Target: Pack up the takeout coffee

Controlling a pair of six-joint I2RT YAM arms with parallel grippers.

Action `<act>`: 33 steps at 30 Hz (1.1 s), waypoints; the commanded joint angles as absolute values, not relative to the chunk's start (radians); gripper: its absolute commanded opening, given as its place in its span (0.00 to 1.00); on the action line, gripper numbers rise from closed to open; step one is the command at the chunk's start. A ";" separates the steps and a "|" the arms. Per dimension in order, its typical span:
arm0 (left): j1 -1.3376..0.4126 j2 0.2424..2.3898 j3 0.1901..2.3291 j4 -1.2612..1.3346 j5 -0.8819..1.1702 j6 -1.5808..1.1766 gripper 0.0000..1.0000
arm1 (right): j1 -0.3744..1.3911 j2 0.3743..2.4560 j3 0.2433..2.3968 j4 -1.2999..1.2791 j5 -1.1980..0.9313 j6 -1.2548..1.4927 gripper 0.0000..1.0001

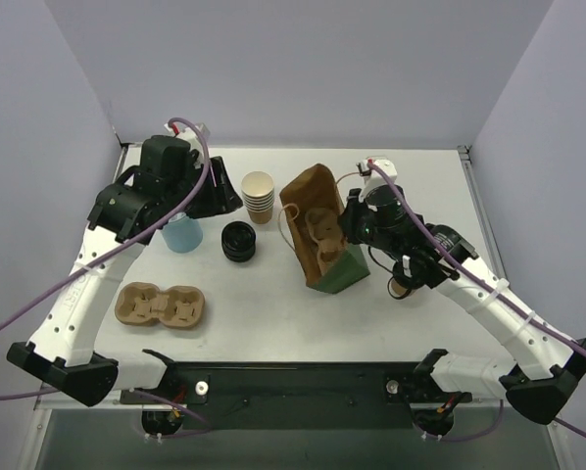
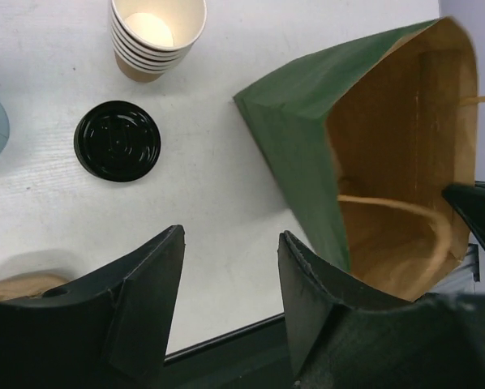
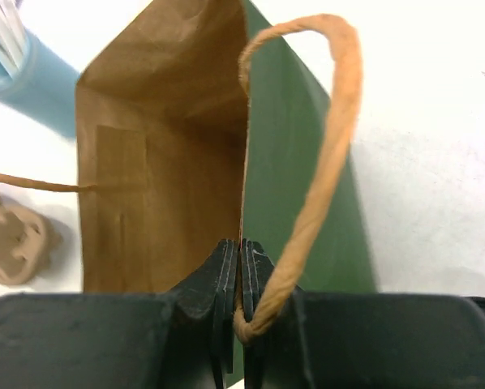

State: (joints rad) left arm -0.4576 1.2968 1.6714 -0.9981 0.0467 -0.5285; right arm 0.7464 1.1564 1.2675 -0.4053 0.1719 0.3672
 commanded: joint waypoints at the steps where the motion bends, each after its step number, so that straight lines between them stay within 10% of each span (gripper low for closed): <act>1: -0.474 1.328 1.785 -1.052 0.086 -0.549 0.59 | 0.741 1.091 1.221 -0.293 0.258 0.547 0.00; 33: -0.721 1.466 1.681 -0.816 -0.049 -0.480 0.61 | 0.729 1.200 1.207 -0.347 0.212 0.745 0.00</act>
